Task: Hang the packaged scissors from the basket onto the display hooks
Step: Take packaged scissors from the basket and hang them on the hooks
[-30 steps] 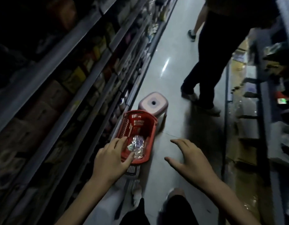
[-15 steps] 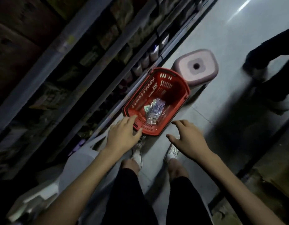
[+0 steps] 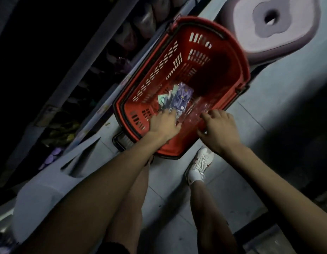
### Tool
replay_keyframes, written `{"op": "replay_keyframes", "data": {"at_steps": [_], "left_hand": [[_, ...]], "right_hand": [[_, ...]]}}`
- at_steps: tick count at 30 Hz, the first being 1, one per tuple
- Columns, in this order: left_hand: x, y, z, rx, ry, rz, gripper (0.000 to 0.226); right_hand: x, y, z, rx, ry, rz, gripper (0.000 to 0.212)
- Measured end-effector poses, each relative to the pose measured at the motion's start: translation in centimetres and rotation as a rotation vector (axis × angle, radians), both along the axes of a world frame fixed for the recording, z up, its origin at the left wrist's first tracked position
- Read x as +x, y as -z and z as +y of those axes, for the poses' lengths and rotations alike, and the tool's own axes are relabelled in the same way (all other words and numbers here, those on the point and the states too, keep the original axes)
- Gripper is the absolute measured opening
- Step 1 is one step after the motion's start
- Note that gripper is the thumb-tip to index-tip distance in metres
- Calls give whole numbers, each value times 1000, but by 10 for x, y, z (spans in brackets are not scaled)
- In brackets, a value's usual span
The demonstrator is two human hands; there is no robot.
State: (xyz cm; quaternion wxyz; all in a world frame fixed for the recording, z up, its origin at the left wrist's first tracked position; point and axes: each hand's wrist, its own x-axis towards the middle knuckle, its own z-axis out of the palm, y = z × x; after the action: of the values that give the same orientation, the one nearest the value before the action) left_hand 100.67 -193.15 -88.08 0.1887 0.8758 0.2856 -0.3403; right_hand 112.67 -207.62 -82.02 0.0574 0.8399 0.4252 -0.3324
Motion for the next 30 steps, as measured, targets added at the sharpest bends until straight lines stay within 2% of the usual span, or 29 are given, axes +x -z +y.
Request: {"op": "replay_keyframes", "data": {"at_steps": [7,13,17,21,23,27,30], "left_hand": [[15,143,14,122,42,43,67],[44,231,22,164,-104,13,98],[64,263,28,191,-177,-3,109],[72,280,33,148,-218,-18,101],[72,284,37,98,-330,-47,93],[63,284,50,-29,-654,-183,61],[54,274,64,-83,-730,-275,42]], "right_hand": [[22,103,21,-57,-142,-107,38],[20,122,25,-48,-105,-198,42],[20,123,24,-67,-124,-215,33],[23,124,27,-139,-193,-227,31],[27,123,33,-191,-249,-207,30],[45,132,56,-269,-335,-93,41],[61,155,79,-367,-351,26,44]]}}
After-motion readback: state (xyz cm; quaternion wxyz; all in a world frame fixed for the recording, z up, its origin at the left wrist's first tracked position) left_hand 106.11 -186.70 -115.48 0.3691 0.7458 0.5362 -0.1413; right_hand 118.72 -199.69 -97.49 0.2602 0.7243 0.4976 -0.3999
